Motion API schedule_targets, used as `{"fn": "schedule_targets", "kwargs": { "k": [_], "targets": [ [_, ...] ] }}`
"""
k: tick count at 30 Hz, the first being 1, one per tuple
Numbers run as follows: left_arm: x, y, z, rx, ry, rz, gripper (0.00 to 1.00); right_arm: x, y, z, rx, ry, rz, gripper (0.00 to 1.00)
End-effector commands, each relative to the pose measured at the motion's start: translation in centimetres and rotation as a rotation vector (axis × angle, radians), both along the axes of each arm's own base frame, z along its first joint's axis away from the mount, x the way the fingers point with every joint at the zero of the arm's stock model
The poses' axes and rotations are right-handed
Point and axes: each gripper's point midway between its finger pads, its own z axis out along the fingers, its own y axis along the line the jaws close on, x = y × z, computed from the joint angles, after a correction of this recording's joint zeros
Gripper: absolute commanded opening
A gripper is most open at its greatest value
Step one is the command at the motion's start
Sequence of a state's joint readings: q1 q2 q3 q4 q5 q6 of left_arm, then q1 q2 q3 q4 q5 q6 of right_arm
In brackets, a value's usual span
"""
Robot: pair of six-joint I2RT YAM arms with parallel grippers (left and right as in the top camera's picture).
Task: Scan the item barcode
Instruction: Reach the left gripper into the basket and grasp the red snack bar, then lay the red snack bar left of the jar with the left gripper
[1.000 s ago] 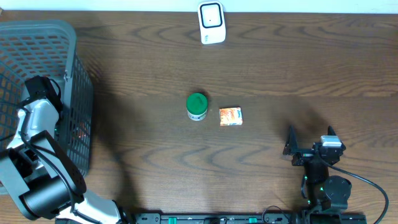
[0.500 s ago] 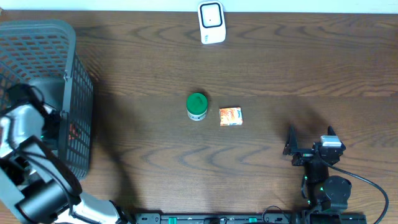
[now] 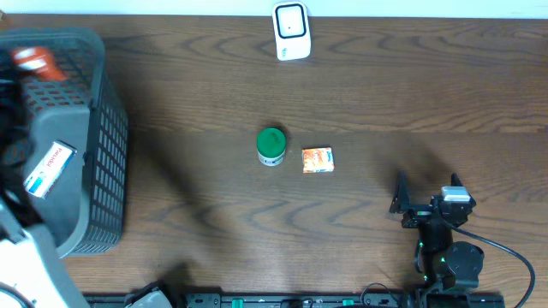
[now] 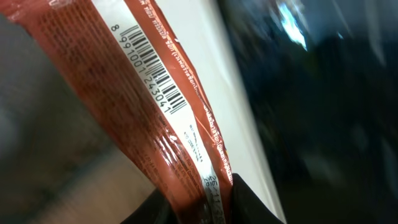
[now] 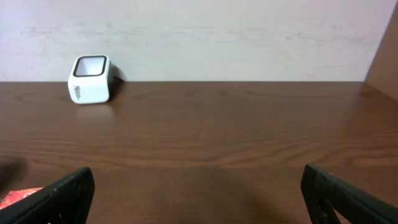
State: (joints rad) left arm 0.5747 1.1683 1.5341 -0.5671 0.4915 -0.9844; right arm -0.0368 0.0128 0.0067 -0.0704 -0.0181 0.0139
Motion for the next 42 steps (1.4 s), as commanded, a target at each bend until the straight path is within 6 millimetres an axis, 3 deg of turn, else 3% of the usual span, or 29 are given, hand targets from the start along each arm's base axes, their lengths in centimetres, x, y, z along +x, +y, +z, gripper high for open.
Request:
{"fn": "schedule_targets", "kwargs": {
  "k": [1,2,4,6,12,18,19,25,30,42],
  "targets": [
    [2.1,-13.6,0.3,0.071,-0.038,-0.482,0.26,0.0,0.0,-0.1,0.007,0.001,0.001,0.99],
    [2.2,-17.0,0.0,0.153,-0.047,-0.598,0.27,0.0,0.0,-0.1,0.007,0.001,0.000,0.99],
    [2.2,-22.0,-1.8,0.295,-0.018,-0.750,0.28,0.0,0.0,-0.1,0.007,0.001,0.000,0.99],
    [2.3,-24.4,-5.9,0.420,0.129,-0.766,0.28,0.0,0.0,-0.1,0.007,0.001,0.000,0.99],
    [1.7,-27.0,-18.0,0.700,0.601,-0.758,0.28,0.0,0.0,-0.1,0.007,0.001,0.000,0.99],
    [2.0,-28.3,-28.1,0.783,0.907,-0.814,0.28,0.0,0.0,-0.1,0.007,0.001,0.000,0.99],
    [2.4,-28.3,-30.8,0.789,0.973,-0.819,0.28,0.0,0.0,-0.1,0.007,0.001,0.000,0.99],
    [2.8,-27.7,-38.9,0.759,1.182,-0.796,0.28,0.0,0.0,-0.1,0.007,0.001,0.001,0.99],
    [2.4,-27.2,-41.9,0.743,1.264,-0.778,0.27,0.0,0.0,-0.1,0.007,0.001,0.000,0.99],
    [2.7,-27.4,-40.6,0.739,1.229,-0.775,0.26,0.0,0.0,-0.1,0.007,0.001,0.000,0.99]
  ]
}}
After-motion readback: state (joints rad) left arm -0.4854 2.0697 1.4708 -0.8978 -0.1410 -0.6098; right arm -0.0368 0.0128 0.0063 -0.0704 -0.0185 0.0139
